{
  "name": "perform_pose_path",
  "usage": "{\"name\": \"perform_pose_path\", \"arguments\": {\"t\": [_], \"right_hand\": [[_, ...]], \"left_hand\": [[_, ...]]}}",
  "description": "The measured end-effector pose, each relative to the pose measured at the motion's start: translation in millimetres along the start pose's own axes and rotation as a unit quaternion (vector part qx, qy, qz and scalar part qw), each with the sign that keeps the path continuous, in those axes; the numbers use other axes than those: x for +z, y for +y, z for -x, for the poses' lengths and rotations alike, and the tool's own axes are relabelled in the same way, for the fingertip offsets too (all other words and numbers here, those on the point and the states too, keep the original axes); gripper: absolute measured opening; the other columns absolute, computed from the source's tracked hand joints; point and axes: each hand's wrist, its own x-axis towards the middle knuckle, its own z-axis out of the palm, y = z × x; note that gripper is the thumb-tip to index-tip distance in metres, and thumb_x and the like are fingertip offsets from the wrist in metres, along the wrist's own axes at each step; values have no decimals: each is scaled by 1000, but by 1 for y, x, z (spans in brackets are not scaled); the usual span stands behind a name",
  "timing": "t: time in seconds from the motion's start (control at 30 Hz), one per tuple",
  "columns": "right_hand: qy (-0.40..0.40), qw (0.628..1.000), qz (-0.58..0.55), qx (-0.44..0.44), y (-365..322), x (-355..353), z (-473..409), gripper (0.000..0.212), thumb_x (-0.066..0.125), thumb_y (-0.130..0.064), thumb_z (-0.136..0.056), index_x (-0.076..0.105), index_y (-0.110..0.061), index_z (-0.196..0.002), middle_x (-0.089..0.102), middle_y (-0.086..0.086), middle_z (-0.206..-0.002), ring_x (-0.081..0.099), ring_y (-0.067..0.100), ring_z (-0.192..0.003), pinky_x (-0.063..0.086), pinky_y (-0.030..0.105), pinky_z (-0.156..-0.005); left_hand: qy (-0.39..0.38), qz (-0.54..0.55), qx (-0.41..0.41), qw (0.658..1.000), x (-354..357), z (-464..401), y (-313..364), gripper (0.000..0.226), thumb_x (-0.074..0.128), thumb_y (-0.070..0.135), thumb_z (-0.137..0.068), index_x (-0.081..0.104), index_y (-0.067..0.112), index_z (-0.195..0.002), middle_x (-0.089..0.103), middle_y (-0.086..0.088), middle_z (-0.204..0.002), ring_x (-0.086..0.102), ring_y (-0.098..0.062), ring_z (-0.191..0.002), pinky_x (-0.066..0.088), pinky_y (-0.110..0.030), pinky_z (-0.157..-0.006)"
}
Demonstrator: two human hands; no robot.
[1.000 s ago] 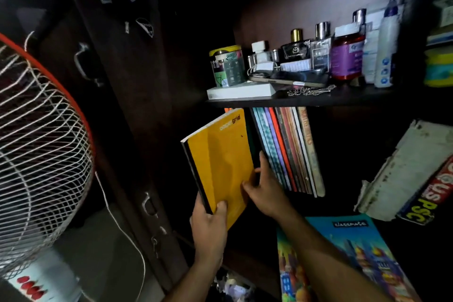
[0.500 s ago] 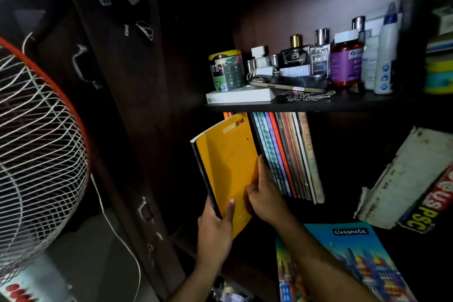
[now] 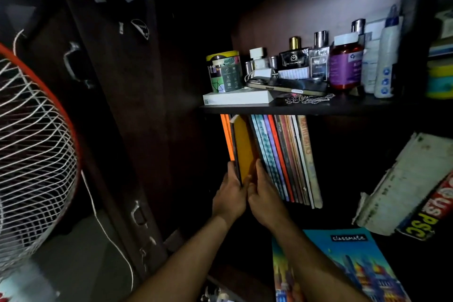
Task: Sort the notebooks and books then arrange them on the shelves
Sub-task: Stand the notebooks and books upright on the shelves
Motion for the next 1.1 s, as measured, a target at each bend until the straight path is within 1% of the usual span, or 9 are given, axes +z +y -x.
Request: {"name": "perform_pose_path", "arguments": {"t": [0.1,0.17,0.4,0.63,0.73,0.8,0.87,0.93,1.1], "right_hand": [[2,1000,-16,14,2,-2,-2,64,36,-37,-108,1,-33,-161,14,-4,-168,22,19,-151,23,36,-118],[1,1000,-1,10,2,-2,-3,67,41,-34,-106,1,-34,-161,17,-2,-167,25,21,-150,26,39,-117],[1,1000,13,-1,2,-4,-2,69,45,-27,-105,7,-30,-161,22,-2,-166,27,19,-149,28,34,-115],[4,1000,6,-16,5,-6,-5,64,43,-20,-103,17,-31,-160,33,-3,-161,35,18,-145,34,34,-113],[36,998,38,-24,5,-8,-4,51,48,-21,-99,40,-30,-149,54,-2,-141,53,19,-126,48,35,-100],[78,995,62,-7,1,-13,-4,37,51,-20,-98,52,-26,-135,63,0,-124,60,21,-111,52,34,-89],[111,992,63,-7,1,-18,-2,26,52,-19,-98,58,-23,-123,68,1,-108,64,23,-97,53,32,-79],[123,990,59,-29,0,-20,0,17,53,-19,-99,62,-18,-113,69,4,-99,64,26,-89,53,33,-73],[48,995,67,-55,-5,-26,1,11,55,-19,-98,66,-17,-101,69,2,-93,63,22,-85,51,33,-73]], "left_hand": [[122,70,59,988,-8,0,10,35,60,36,-90,39,38,-117,61,7,-102,63,-13,-89,55,-41,-81],[194,101,121,968,-14,2,6,36,61,22,-85,43,33,-115,56,8,-91,60,-9,-80,54,-38,-76],[190,15,158,969,-4,-26,10,25,52,21,-100,44,34,-120,55,15,-97,63,-8,-87,58,-43,-77],[181,35,126,975,7,-44,16,17,57,26,-98,43,35,-101,57,8,-93,65,-14,-81,57,-46,-72],[135,-8,108,985,4,-27,5,13,59,31,-97,47,36,-98,60,10,-86,64,-12,-81,55,-40,-72],[67,-57,94,992,7,0,-9,7,55,30,-95,53,33,-102,65,9,-94,64,-17,-91,52,-37,-75],[-51,-104,110,987,16,33,-17,27,48,33,-87,61,23,-109,64,-3,-111,60,-26,-107,45,-33,-84],[-146,-168,166,961,22,60,-15,60,35,51,-78,64,11,-113,59,-9,-118,50,-27,-114,38,-33,-94],[-186,-215,216,934,24,73,-9,87,28,70,-71,54,17,-135,54,-6,-134,40,-22,-127,25,-30,-100]]}}
